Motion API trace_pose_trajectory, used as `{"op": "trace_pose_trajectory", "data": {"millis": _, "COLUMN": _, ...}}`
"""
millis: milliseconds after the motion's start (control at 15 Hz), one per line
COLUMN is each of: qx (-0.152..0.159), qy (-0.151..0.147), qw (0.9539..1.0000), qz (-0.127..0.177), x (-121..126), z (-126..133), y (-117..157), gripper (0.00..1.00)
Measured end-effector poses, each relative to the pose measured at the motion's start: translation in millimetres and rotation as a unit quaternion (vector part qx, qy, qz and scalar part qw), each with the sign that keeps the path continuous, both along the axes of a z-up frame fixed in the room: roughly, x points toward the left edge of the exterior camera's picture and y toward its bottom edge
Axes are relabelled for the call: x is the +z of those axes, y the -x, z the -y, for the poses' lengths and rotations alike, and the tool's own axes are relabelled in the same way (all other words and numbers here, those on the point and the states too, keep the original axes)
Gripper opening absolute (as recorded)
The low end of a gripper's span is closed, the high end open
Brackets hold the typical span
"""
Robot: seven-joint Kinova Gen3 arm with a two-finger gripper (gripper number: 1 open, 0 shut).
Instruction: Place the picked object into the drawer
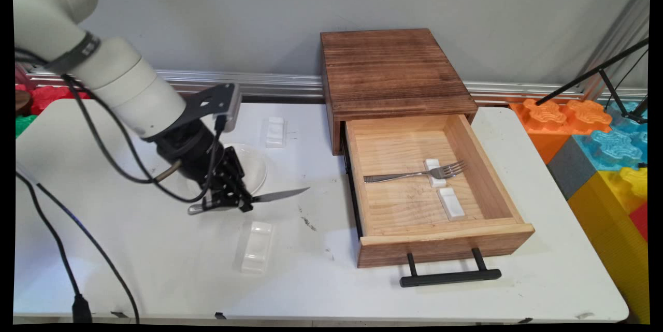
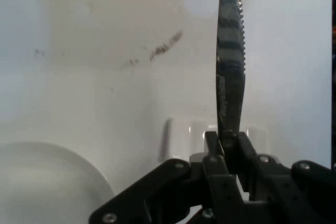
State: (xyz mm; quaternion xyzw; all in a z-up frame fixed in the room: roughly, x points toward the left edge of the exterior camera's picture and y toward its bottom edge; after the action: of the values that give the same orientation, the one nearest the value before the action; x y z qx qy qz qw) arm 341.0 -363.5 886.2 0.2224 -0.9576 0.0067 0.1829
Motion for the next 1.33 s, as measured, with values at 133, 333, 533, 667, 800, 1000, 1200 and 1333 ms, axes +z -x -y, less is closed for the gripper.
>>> {"op": "trace_pose_trajectory", "data": {"millis": 133, "qx": 0.002, "qy": 0.002, "qw": 1.0, "qz": -0.005, "x": 8, "z": 7, "y": 9, "gripper": 0.0}}
{"op": "trace_pose_trajectory", "data": {"millis": 333, "qx": 0.005, "qy": 0.005, "qw": 0.9999, "qz": -0.013, "x": 20, "z": 18, "y": 25, "gripper": 0.0}}
{"op": "trace_pose_trajectory", "data": {"millis": 533, "qx": 0.007, "qy": 0.008, "qw": 0.9996, "qz": -0.024, "x": 32, "z": 31, "y": 46, "gripper": 0.0}}
{"op": "trace_pose_trajectory", "data": {"millis": 667, "qx": 0.005, "qy": 0.011, "qw": 0.9995, "qz": -0.031, "x": 37, "z": 38, "y": 57, "gripper": 0.0}}
{"op": "trace_pose_trajectory", "data": {"millis": 800, "qx": -0.001, "qy": 0.015, "qw": 0.9992, "qz": -0.038, "x": 42, "z": 46, "y": 72, "gripper": 0.0}}
{"op": "trace_pose_trajectory", "data": {"millis": 1000, "qx": -0.01, "qy": 0.021, "qw": 0.9987, "qz": -0.046, "x": 45, "z": 57, "y": 91, "gripper": 0.0}}
{"op": "trace_pose_trajectory", "data": {"millis": 1200, "qx": -0.018, "qy": 0.025, "qw": 0.9982, "qz": -0.052, "x": 47, "z": 68, "y": 109, "gripper": 0.0}}
{"op": "trace_pose_trajectory", "data": {"millis": 1333, "qx": -0.022, "qy": 0.027, "qw": 0.9978, "qz": -0.056, "x": 47, "z": 75, "y": 123, "gripper": 0.0}}
